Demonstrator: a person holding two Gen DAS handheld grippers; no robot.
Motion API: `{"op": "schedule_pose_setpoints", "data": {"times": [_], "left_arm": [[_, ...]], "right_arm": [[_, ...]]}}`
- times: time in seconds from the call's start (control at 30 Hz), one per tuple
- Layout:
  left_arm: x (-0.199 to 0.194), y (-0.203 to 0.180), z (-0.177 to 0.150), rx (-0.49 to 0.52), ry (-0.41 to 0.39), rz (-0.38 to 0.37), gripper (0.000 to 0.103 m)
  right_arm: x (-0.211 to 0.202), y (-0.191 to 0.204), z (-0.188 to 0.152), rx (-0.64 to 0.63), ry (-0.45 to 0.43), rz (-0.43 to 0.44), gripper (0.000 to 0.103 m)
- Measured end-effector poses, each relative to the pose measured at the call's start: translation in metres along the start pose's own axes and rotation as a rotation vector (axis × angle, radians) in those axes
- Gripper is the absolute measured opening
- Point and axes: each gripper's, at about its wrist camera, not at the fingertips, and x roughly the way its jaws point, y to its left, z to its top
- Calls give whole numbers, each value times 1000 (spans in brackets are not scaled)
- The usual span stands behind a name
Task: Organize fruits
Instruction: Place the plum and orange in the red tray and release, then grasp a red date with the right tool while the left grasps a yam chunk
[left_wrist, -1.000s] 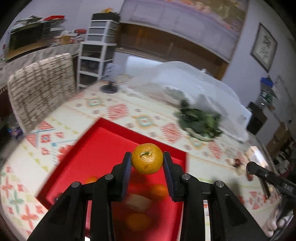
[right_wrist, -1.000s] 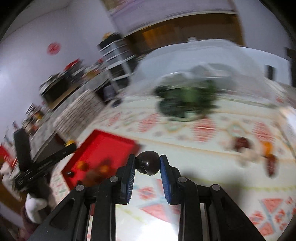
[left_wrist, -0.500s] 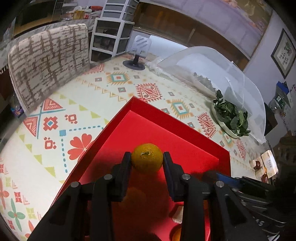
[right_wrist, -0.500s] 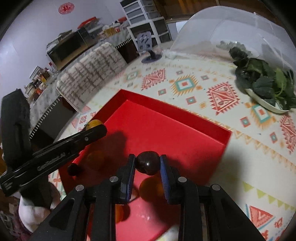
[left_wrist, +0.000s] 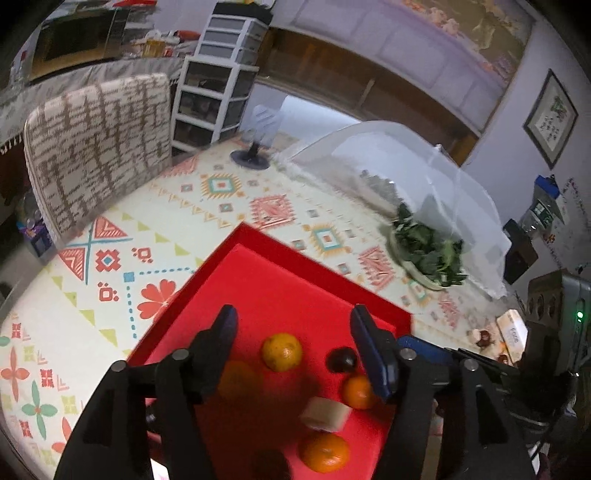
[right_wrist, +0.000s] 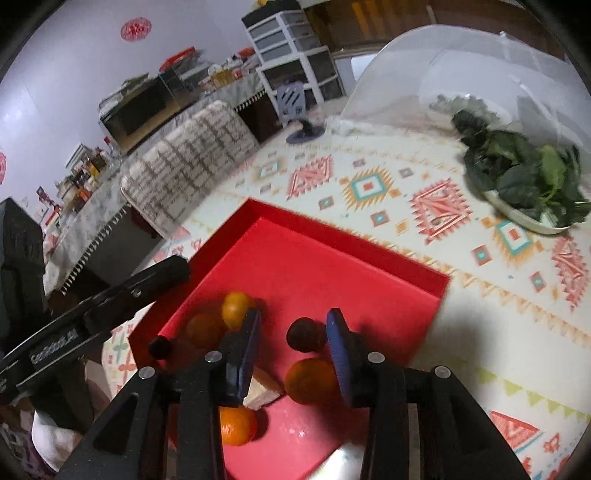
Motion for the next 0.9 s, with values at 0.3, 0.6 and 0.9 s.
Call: {"op": "schedule_pose_setpoints", "data": {"times": [0.3,0.6,0.9], "left_arm": [[-27,-75,-17,105,13,-108,72],[-10,-156,-47,198,81,-203,75],[48,-237,-84,287,192,-266,75]], "right_arm": [[-76,-58,-21,89,-93,-56,42],[-202,-195,-77,307,-238,-225,43],[-228,-282,-115,406,-232,-398,45]]}}
